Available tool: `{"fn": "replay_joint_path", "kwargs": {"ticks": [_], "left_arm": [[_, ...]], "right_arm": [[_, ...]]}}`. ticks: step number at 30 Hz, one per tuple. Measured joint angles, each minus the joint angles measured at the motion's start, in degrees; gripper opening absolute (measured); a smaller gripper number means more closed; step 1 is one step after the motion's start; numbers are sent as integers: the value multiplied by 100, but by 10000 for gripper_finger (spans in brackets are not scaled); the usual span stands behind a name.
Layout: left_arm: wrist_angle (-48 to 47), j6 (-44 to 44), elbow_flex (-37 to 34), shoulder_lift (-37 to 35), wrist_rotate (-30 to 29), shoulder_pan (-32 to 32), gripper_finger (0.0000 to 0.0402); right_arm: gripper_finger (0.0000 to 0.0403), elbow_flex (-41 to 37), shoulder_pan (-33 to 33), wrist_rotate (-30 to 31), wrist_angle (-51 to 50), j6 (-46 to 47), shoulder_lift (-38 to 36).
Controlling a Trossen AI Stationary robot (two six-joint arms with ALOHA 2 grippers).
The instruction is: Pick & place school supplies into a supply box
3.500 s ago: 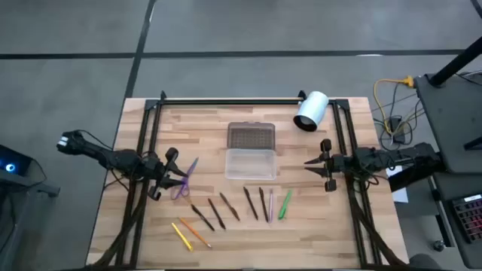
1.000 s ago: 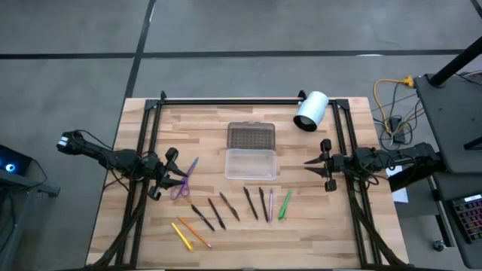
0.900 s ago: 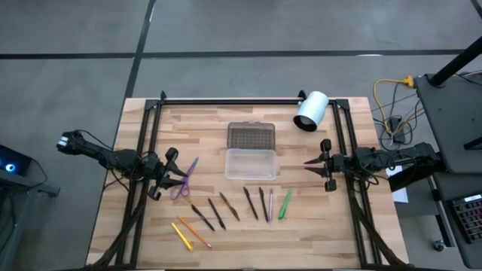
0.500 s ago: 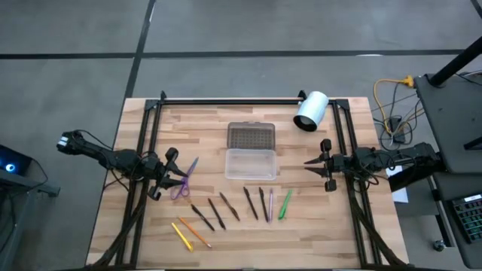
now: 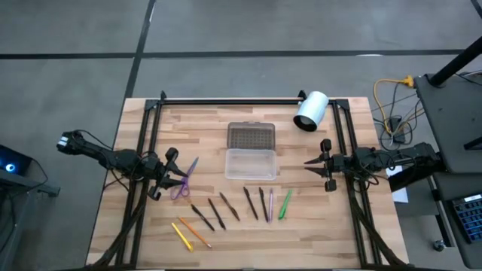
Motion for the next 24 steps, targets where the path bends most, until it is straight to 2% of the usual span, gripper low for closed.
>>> {"fn": "replay_joint_path", "kwargs": {"ticks": [24], "left_arm": [[0, 0, 0, -2, 0, 0, 96]], "right_arm": [[68, -1, 1, -2, 268, -103, 1]]}}
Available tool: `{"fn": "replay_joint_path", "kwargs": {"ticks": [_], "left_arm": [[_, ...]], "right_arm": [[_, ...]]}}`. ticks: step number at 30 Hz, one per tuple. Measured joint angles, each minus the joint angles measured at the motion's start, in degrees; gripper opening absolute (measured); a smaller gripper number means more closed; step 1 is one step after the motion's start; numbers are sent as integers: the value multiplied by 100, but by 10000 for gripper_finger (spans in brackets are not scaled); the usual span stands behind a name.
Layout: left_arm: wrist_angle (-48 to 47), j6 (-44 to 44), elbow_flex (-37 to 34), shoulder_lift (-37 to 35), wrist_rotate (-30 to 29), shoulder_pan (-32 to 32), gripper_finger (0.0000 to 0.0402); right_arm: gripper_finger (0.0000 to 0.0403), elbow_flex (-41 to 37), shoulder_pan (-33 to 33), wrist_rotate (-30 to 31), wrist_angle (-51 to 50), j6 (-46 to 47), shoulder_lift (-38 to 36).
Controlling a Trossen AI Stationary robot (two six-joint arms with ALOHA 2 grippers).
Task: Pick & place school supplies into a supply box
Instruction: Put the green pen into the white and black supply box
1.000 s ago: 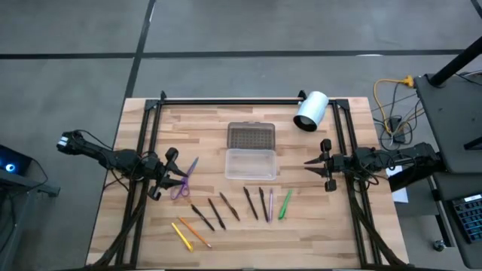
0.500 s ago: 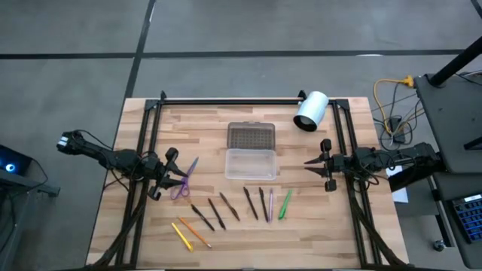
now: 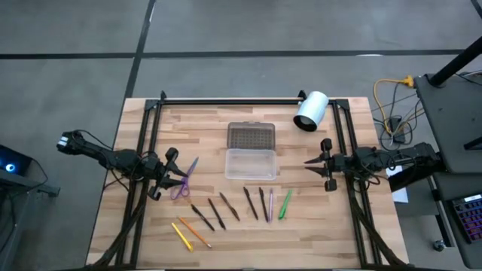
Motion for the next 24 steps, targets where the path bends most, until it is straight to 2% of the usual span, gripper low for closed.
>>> {"fn": "replay_joint_path", "kwargs": {"ticks": [6, 12, 19, 24], "left_arm": [[-2, 0, -1, 1, 2, 2, 96], [-2, -1, 0, 2, 2, 1, 96], [-2, -2, 0, 2, 2, 2, 96], [0, -2, -1, 1, 2, 2, 96]], "right_arm": [[68, 0, 0, -2, 855, -62, -1], [68, 0, -2, -4, 1131, -309, 0], [77, 184, 0, -13, 1048, -513, 44], [101, 864, -2, -63, 60, -510, 260]]}}
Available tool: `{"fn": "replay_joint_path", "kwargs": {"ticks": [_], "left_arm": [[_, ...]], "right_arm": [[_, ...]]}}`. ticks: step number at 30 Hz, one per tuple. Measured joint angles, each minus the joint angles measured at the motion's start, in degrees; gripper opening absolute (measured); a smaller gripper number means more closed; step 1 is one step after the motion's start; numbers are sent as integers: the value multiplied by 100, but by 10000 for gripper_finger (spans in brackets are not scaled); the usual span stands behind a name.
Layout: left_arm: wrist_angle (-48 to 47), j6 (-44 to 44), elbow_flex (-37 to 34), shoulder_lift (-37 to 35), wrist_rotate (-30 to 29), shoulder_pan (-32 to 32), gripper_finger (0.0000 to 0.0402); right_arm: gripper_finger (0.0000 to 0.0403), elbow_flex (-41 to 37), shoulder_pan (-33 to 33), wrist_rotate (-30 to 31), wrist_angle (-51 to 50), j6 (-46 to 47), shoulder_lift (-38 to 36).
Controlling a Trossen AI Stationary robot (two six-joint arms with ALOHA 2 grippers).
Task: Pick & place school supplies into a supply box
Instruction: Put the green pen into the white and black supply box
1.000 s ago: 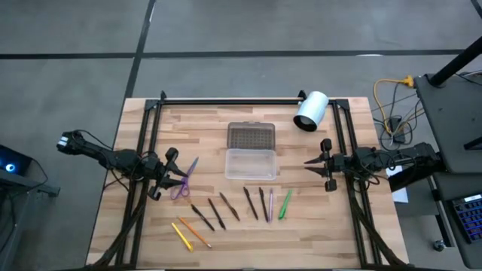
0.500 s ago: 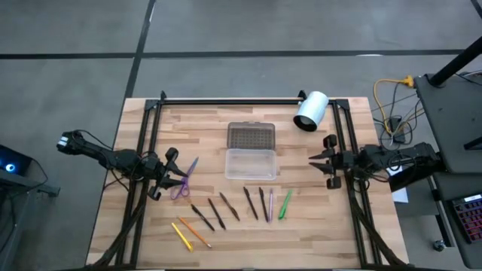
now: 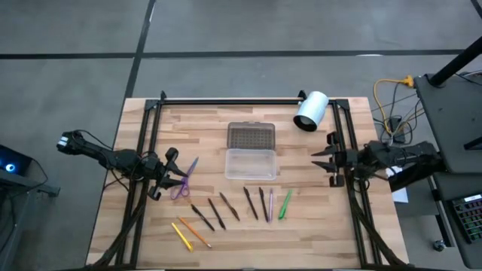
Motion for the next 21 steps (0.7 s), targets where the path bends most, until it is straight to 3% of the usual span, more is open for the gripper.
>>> {"fn": "replay_joint_path", "kwargs": {"ticks": [8, 17, 21], "left_arm": [[0, 1, -1, -1, -1, -2, 96], [0, 0, 1, 0, 0, -1, 96], [-1, 0, -1, -1, -1, -2, 96]], "right_arm": [[130, 1280, 1, 4, -1645, -10, 806], [141, 2453, 2, 7, -2920, -397, 2303], [141, 2959, 0, -311, -3382, -575, 2897]]}}
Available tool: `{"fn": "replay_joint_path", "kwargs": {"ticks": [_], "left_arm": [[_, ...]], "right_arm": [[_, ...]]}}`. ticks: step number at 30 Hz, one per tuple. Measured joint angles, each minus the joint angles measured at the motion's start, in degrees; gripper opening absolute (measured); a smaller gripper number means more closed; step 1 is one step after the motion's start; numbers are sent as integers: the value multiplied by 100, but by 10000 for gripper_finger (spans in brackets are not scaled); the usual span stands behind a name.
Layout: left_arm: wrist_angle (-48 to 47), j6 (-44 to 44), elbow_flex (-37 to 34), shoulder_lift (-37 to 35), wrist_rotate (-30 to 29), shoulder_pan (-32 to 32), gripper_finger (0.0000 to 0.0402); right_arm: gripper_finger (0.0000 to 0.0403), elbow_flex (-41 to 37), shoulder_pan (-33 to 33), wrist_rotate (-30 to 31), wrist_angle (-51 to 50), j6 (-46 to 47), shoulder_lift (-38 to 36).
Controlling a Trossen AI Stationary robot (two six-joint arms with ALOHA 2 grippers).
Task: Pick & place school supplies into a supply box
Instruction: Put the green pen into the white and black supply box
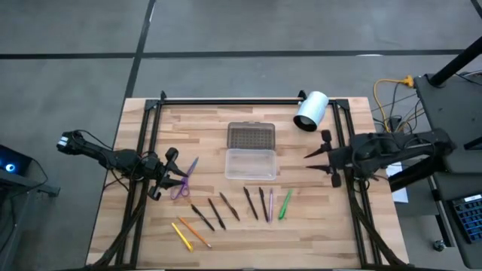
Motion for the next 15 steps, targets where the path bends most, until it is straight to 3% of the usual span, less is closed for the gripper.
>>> {"fn": "replay_joint_path", "kwargs": {"ticks": [6, 15], "left_arm": [[1, 0, 1, 0, 0, 1, 96], [-1, 0, 2, 0, 1, 2, 96]], "right_arm": [[141, 646, -4, -390, -817, -282, 804], [141, 1276, -161, -1071, -1194, -785, 1925]]}}
